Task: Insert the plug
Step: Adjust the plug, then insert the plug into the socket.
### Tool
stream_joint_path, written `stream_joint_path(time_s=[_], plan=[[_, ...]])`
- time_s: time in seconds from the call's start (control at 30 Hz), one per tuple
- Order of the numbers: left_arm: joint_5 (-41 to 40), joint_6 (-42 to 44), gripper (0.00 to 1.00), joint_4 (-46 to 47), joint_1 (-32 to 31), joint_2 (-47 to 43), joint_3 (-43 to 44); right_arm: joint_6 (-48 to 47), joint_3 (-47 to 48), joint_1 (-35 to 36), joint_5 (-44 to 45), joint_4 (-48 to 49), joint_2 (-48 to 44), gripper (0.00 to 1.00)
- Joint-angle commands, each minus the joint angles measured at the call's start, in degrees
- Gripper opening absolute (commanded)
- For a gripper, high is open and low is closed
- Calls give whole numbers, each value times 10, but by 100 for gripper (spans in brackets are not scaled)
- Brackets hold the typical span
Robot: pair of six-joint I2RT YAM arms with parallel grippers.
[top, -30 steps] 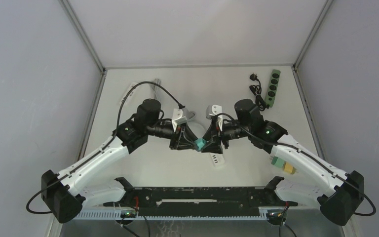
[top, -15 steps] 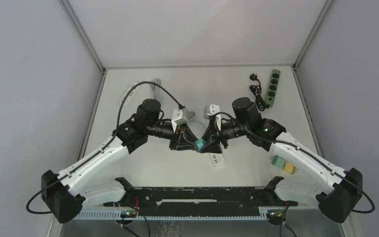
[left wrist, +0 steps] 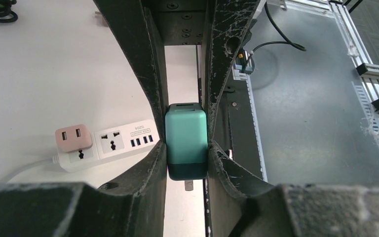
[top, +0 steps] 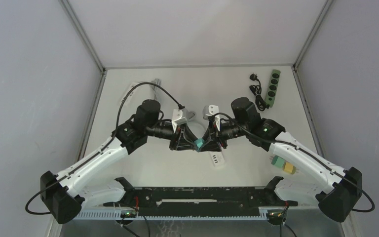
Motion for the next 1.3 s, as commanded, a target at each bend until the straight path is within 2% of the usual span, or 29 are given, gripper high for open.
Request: stream_joint_path(time_s=[0.0, 0.33, 0.47, 0.57, 0.73, 0.87, 1.13, 1.27], plan=[[-60, -5, 38, 24, -1, -25, 20, 19, 22, 3, 31, -26, -21, 2], [-232, -145, 68, 162, -1, -83, -71, 106, 19, 8, 173, -104, -58, 0], [-337, -201, 75, 182, -1, -107, -107, 154, 19, 13, 243, -127, -64, 0], [-388, -238, 80, 187, -1, -113, -129, 190, 20, 18, 292, -147, -64, 0], [-453, -295, 83, 176, -1, -96, -139, 234, 30, 25, 368, -187, -49, 0], [-475, -340, 84, 182, -1, -65, -143, 260, 36, 26, 415, -209, -26, 0], [-476, -417, 84, 194, -1, 56, -131, 301, 69, 34, 492, -256, 57, 0], [-439, -462, 80, 239, -1, 112, -133, 325, 77, 39, 518, -260, 89, 0]])
